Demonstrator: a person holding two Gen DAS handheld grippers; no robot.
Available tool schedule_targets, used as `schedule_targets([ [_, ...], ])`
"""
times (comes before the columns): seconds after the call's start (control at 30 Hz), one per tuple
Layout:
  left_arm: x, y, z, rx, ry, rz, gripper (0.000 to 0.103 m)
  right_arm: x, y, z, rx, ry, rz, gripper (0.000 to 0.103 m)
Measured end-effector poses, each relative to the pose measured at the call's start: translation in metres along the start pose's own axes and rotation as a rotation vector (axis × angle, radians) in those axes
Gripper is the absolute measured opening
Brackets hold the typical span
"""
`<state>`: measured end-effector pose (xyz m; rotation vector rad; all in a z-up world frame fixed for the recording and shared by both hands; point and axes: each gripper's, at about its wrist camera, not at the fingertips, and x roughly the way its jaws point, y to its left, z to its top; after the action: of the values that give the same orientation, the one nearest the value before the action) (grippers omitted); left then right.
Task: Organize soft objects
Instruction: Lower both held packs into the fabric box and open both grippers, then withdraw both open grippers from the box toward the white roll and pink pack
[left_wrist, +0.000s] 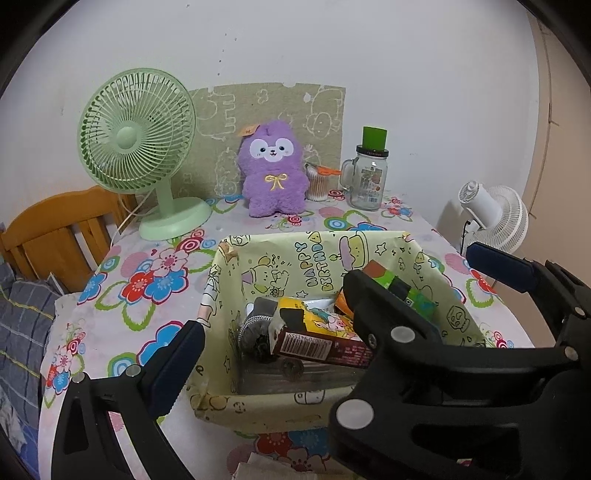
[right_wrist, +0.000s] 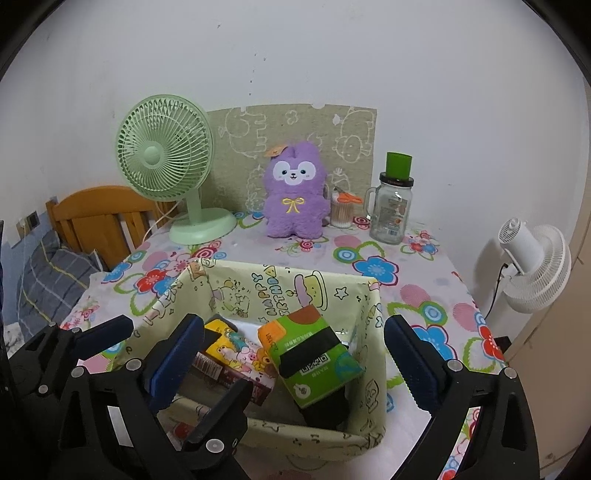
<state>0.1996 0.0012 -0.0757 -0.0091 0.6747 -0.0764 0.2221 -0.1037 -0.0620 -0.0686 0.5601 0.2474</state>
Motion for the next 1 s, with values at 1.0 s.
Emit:
schedule_targets([
  [1.0, -0.068, -0.016, -0.014, 0.026, -0.076, 0.006, 0.103, -0.075, 0.007, -0.011, 0.022, -0.071, -0.016, 0.099],
])
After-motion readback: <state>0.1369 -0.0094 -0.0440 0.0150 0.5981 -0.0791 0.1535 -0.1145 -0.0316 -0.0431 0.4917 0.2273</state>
